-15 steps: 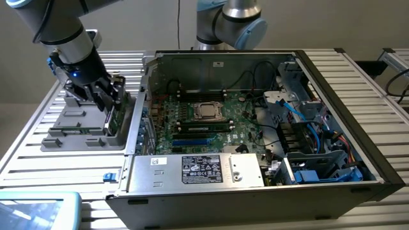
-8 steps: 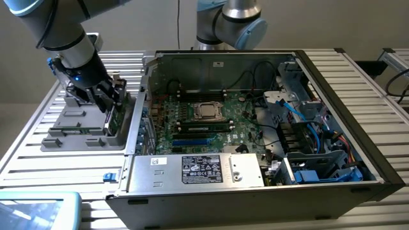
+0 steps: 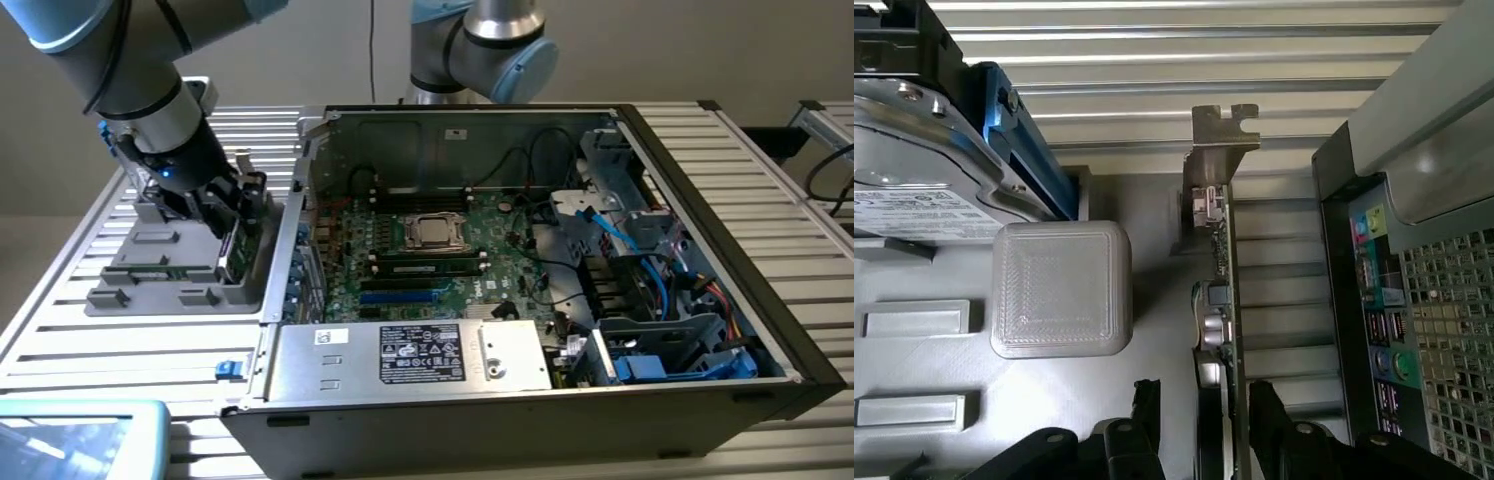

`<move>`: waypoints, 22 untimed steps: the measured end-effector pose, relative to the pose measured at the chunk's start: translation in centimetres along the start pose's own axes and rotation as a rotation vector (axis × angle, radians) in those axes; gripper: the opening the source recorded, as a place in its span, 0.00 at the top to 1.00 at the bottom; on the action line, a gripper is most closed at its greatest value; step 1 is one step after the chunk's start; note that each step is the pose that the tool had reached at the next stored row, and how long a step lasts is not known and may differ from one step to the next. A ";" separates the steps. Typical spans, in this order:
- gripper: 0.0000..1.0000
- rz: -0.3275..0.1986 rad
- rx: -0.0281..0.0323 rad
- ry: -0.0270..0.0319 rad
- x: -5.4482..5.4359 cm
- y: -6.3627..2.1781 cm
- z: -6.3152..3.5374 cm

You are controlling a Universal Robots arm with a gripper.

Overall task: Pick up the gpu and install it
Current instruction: 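Pick up the gpu and move the gpu toward the slot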

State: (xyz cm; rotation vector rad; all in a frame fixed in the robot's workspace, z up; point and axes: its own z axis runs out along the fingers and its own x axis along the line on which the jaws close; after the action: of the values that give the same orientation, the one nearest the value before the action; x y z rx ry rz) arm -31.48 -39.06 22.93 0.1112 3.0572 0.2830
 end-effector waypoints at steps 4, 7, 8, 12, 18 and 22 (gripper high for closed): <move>0.51 0.001 -0.0024 0.0001 0.0 -0.06 0.31; 0.51 0.002 -0.0024 0.0000 -0.1 -0.07 0.38; 0.51 0.002 -0.0023 0.0000 -0.1 -0.09 0.39; 0.51 0.004 -0.0023 -0.0005 -0.2 -0.17 0.46; 0.51 0.005 -0.0021 -0.0007 -0.3 -0.26 0.59; 0.59 0.006 -0.0022 -0.0008 -0.3 -0.30 0.63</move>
State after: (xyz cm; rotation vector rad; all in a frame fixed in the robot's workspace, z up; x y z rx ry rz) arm -31.11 -39.27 22.28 0.1199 3.0562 0.2865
